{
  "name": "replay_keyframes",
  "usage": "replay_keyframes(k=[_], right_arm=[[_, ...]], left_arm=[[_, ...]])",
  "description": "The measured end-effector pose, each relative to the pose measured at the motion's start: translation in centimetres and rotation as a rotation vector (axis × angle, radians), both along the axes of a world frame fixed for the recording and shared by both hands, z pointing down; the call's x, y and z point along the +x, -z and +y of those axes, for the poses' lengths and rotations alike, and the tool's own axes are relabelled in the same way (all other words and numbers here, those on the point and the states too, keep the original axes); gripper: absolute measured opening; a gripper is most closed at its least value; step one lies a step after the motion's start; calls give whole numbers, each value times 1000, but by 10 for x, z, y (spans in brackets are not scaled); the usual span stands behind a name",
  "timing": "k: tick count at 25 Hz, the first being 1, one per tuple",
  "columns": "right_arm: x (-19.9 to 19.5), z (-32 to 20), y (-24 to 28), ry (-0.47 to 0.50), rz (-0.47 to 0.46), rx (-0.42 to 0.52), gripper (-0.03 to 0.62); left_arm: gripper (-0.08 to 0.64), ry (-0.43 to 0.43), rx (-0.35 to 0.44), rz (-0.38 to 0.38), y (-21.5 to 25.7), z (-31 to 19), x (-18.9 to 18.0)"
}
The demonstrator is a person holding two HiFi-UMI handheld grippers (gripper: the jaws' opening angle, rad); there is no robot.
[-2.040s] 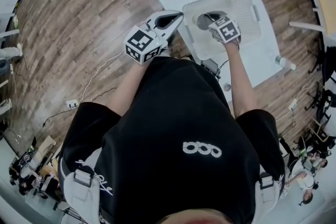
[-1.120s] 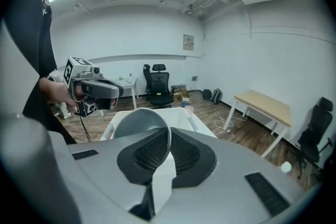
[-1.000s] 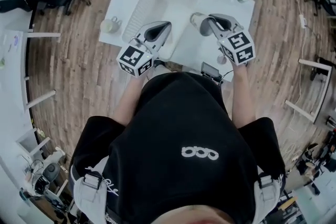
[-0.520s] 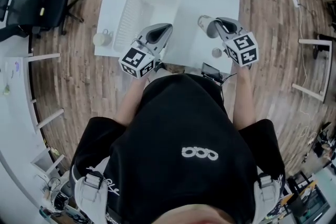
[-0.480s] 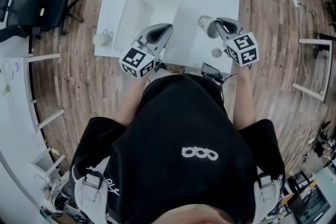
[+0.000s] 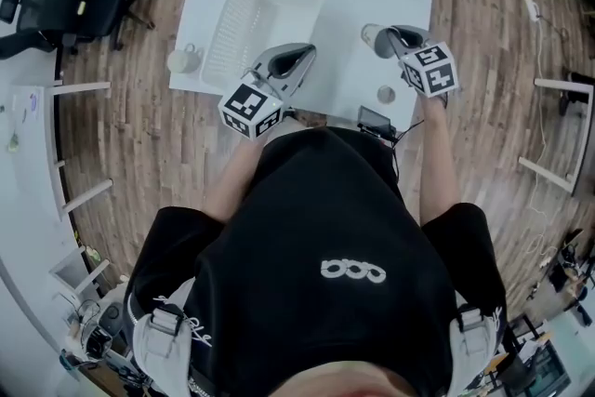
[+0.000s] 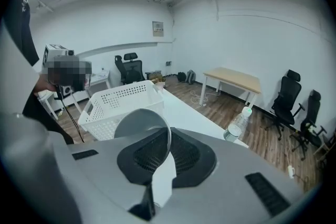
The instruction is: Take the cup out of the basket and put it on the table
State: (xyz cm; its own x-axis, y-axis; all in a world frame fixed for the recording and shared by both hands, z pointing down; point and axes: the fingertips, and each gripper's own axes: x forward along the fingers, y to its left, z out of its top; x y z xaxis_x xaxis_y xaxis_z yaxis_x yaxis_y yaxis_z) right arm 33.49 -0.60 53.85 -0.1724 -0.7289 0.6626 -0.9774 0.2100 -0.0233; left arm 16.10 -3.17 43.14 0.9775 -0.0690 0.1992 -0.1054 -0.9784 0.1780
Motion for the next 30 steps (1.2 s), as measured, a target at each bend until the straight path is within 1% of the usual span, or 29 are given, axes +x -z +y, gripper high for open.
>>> replay_keyframes(k=[2,8,13,17,21,25,30], right_arm=[[8,-12,-18,31,30,-44,34],[25,-55,-75,118,48,-153,34],[34,-98,-119,195,70,-218,34],[45,-127,-152,200,101,-286,35],[61,-159,-178,219,119,-333,34],[76,-177,-205,202,104,-392,35],[83,-193,-228,210,95,-447,35]], left_arm=[[8,11,12,-7,-3,1,2],[8,39,32,-31,-16,3,11],[8,100,18,-38,-34,4,18],[8,109,6,-54,-47,2,25],[8,144,0,-65,-56,2,32],[8,169,-10,-82,-67,1,39],[8,186,-34,-91,-80,0,52]])
